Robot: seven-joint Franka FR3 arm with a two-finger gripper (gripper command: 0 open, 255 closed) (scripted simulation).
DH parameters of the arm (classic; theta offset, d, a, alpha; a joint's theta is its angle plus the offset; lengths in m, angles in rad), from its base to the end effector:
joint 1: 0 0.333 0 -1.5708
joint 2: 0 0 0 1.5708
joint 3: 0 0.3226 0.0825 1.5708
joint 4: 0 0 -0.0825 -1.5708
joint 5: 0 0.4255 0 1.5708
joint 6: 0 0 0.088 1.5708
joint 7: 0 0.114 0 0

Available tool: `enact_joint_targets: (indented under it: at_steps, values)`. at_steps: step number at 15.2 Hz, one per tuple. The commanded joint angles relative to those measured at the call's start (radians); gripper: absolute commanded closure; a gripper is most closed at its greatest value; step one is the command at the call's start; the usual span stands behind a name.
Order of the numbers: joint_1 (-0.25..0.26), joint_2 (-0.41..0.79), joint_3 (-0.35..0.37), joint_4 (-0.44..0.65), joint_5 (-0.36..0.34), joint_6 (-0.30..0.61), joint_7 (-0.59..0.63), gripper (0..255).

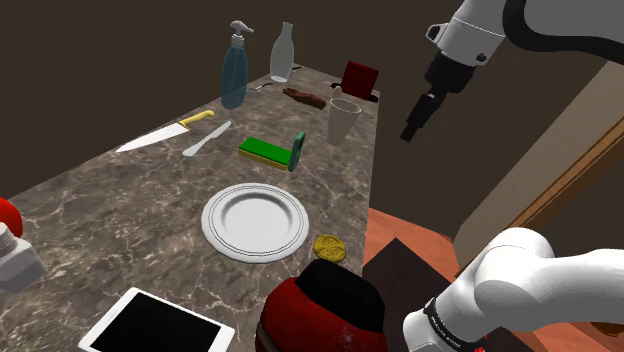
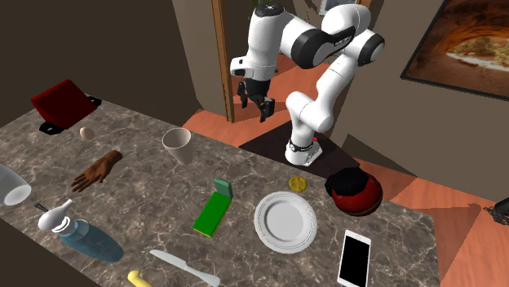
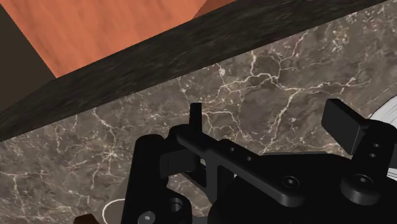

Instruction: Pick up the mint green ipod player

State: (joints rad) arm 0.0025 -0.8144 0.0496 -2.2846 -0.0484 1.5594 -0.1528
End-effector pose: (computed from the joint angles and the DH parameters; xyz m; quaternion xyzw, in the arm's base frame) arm 0.3346 0.0175 0.6334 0.9937 0.0938 0.0418 0.0447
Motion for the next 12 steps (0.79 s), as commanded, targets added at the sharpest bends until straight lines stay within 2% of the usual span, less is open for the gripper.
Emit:
enact_joint_targets:
  at_steps: [1,12]
  values:
    - [0.000,0.000,0.000,0.000,0.000,0.000,0.000,0]
    - [0.033,0.396,0.069,0.166,0.058,0.179,0.053,0]
